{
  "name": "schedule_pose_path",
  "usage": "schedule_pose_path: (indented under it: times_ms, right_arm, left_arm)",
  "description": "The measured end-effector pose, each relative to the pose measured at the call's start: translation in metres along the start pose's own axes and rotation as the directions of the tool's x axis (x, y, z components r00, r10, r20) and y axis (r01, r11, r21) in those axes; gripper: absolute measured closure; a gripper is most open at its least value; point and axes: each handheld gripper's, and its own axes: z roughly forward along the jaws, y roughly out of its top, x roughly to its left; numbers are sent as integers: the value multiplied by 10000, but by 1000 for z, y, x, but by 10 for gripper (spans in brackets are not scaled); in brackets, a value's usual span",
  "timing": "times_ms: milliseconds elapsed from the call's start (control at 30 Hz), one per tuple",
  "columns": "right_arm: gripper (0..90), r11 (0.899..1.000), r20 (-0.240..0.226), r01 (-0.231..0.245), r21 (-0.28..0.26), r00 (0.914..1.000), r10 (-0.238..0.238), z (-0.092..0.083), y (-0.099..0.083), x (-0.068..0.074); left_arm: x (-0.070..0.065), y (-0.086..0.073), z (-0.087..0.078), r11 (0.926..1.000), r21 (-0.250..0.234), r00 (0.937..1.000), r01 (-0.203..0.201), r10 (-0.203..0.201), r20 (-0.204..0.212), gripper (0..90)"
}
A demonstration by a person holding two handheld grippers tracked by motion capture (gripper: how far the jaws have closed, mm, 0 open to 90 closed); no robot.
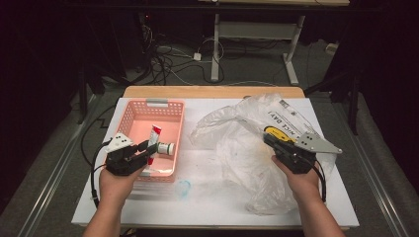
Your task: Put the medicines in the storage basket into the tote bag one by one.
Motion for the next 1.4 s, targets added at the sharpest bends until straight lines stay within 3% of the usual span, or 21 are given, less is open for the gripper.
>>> schedule_pose_path:
  times_ms: [400, 700, 1400]
  right_arm:
    - [900, 10000, -4, -27, -7, 10000, 27, 0, 0, 0]
    - [900, 10000, 2, -12, -12, 10000, 12, 0, 0, 0]
    - [900, 10000, -43, 5, -41, 10000, -5, 0, 2, 2]
  left_arm:
    - [-16, 8, -2, 9993, -353, 9987, -77, 94, 506, 670]
    - [-33, 15, -2, 9973, -643, 9952, -347, 404, 895, 670]
    - [-73, 13, 23, 9950, -400, 9745, -920, 982, 2016, 670]
